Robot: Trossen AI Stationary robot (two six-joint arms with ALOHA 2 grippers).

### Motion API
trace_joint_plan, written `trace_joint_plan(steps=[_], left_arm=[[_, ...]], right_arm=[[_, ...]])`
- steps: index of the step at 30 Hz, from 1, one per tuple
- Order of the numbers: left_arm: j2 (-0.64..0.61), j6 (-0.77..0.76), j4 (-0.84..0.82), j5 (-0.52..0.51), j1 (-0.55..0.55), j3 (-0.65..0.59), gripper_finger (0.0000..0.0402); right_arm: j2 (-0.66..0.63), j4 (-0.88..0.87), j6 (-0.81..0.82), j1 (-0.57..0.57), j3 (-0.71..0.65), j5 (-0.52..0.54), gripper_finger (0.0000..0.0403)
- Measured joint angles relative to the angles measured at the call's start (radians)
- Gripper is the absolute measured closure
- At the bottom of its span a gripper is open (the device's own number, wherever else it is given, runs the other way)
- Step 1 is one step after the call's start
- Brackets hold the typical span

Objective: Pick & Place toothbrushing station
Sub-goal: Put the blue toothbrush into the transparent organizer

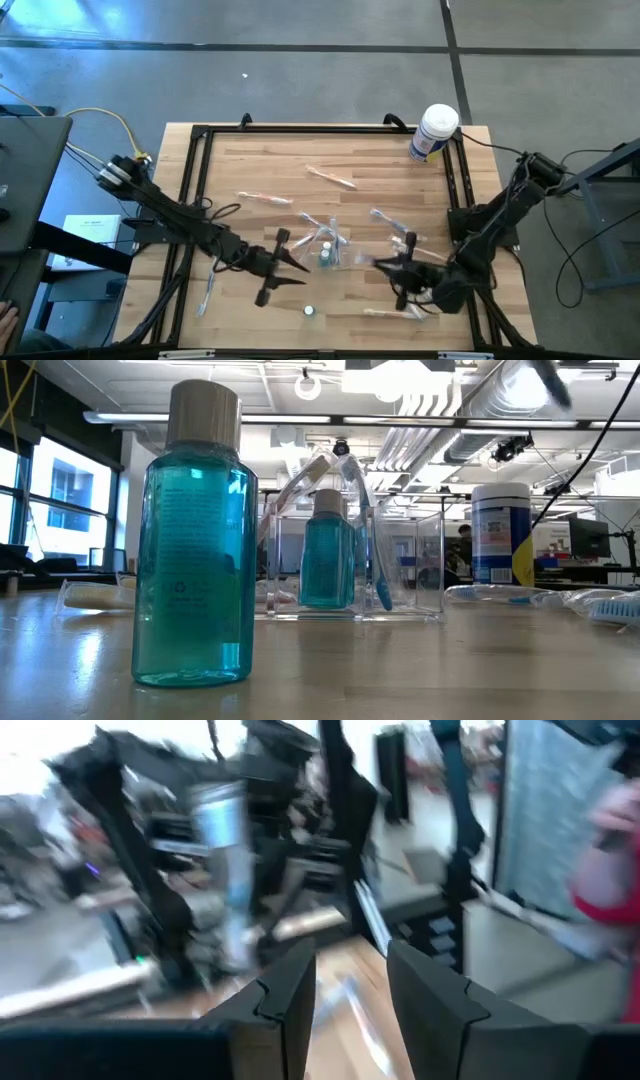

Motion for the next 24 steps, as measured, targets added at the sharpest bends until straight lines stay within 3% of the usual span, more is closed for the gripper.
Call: trace_joint_plan(steps=[4,8,14,18,24], left_arm=[[0.118,0.068,0.213,-0.013,0.016,0.003,0.0281],[0.212,0.115,0.321,-0.025,0.029,0.038,0.0281],[0.262,0.232,0.300,-0.050,0.047,0.106,0.0281],[0.260,0.148,0.286,-0.134,0.064,0.123,0.0281],[0.260,0.068,0.271,-0.135,0.087,0.126,0.0281]], right_arm=[[0.029,0.176,-0.139,-0.005,0.000,-0.077,0.0394],[0.077,0.279,-0.225,-0.036,0.000,-0.124,0.0394],[0.152,0.370,-0.261,-0.116,0.000,-0.119,0.0394],[0.186,0.390,-0.291,-0.150,0.000,-0.176,0.0394],[0.193,0.426,-0.319,-0.160,0.000,-0.172,0.0394]])
